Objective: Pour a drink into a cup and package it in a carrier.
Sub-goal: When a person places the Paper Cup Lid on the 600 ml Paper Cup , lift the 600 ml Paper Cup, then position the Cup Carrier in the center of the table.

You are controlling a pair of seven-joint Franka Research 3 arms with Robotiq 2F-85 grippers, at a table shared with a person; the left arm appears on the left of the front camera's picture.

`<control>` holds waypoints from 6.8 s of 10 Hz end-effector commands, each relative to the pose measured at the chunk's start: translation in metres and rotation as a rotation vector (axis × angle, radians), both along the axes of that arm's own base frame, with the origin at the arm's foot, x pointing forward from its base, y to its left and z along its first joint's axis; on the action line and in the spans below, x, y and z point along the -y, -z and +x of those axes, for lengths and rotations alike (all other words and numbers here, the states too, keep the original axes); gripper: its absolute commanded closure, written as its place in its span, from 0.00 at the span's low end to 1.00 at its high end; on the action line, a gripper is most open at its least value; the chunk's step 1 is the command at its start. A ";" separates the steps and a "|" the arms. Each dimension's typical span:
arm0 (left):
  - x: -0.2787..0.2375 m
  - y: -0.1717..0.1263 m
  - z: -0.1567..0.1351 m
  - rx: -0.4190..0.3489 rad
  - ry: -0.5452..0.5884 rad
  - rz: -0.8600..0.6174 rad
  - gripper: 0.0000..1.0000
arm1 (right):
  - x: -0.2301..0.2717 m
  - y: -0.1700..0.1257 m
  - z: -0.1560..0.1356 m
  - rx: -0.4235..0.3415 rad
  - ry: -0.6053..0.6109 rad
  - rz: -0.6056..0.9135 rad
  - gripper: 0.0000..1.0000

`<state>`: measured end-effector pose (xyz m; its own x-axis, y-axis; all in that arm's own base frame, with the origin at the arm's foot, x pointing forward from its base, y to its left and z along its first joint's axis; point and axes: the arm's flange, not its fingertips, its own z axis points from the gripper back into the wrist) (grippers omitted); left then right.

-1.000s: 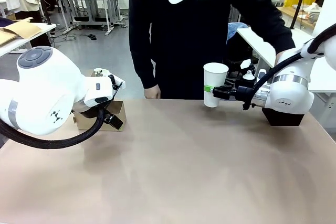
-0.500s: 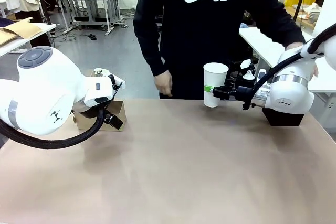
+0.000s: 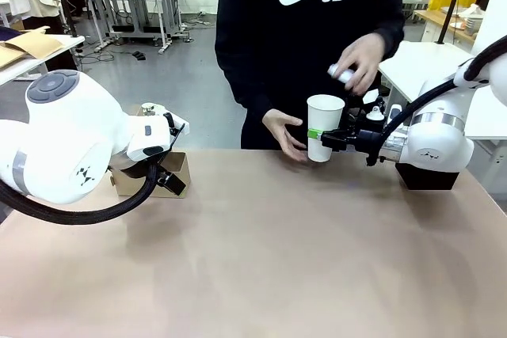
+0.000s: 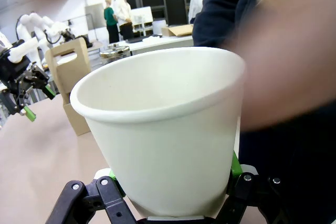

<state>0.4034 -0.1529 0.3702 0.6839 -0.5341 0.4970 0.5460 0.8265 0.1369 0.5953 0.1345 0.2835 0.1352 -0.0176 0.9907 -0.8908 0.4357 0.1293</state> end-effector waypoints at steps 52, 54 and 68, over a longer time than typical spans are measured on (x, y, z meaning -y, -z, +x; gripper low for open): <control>-0.001 0.000 0.000 0.000 0.000 -0.002 0.00 | 0.061 -0.318 -0.056 0.093 0.014 0.009 0.19; -0.001 0.000 0.000 0.000 0.000 -0.002 0.00 | 0.063 -0.313 -0.059 0.116 0.047 0.008 0.19; -0.001 -0.078 -0.022 -0.017 -0.083 -0.011 0.00 | 0.063 -0.313 -0.059 0.116 0.047 0.008 0.19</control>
